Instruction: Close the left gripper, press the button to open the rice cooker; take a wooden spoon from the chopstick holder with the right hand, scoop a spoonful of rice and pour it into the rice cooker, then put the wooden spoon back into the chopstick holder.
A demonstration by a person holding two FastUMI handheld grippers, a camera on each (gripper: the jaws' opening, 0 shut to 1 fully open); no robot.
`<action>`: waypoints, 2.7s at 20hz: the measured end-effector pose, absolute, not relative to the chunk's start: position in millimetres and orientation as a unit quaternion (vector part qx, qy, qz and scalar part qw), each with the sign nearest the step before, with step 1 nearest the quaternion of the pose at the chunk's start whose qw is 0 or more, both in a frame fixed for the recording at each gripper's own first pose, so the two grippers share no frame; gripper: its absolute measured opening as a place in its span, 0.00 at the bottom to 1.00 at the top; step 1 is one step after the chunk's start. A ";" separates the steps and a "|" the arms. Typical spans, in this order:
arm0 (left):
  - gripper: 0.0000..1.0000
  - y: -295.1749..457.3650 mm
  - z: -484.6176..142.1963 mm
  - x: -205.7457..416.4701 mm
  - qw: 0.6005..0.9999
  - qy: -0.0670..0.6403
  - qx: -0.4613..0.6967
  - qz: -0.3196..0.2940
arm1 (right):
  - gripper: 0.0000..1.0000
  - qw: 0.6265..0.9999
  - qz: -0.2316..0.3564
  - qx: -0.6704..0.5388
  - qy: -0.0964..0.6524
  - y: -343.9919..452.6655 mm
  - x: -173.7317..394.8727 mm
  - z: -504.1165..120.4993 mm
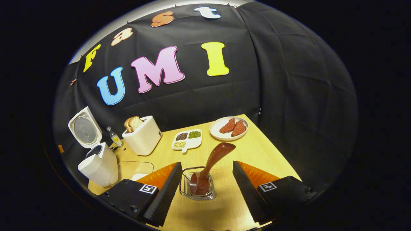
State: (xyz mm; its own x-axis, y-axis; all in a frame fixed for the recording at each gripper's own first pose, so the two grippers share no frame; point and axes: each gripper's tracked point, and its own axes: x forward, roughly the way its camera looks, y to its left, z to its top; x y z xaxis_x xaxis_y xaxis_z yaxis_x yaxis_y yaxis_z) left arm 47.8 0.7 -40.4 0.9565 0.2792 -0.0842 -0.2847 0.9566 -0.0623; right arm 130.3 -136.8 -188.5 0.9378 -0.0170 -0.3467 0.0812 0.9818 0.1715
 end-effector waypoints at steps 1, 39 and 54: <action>0.95 -1.6 -45.4 46.7 0.988 0.045 -0.040 0.142 | 0.99 0.978 -0.029 0.095 0.183 -138.6 135.6 -197.0; 0.96 81.7 -125.9 51.2 0.992 0.114 -0.041 -0.020 | 0.17 0.993 -0.025 0.049 0.109 26.7 162.1 -91.8; 0.96 118.2 -179.5 74.1 0.984 0.167 -0.044 -0.038 | 0.17 0.990 -0.014 -0.069 0.122 78.8 193.7 -213.6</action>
State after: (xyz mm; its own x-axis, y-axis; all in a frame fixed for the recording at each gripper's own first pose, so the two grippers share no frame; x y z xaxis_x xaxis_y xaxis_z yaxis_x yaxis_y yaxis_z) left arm 74.1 118.2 -179.5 0.9415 -0.0884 -0.3251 0.0594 0.9934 -0.0982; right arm 193.7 78.8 -213.6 0.9699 -0.0454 -0.2394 0.0120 0.9902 -0.1394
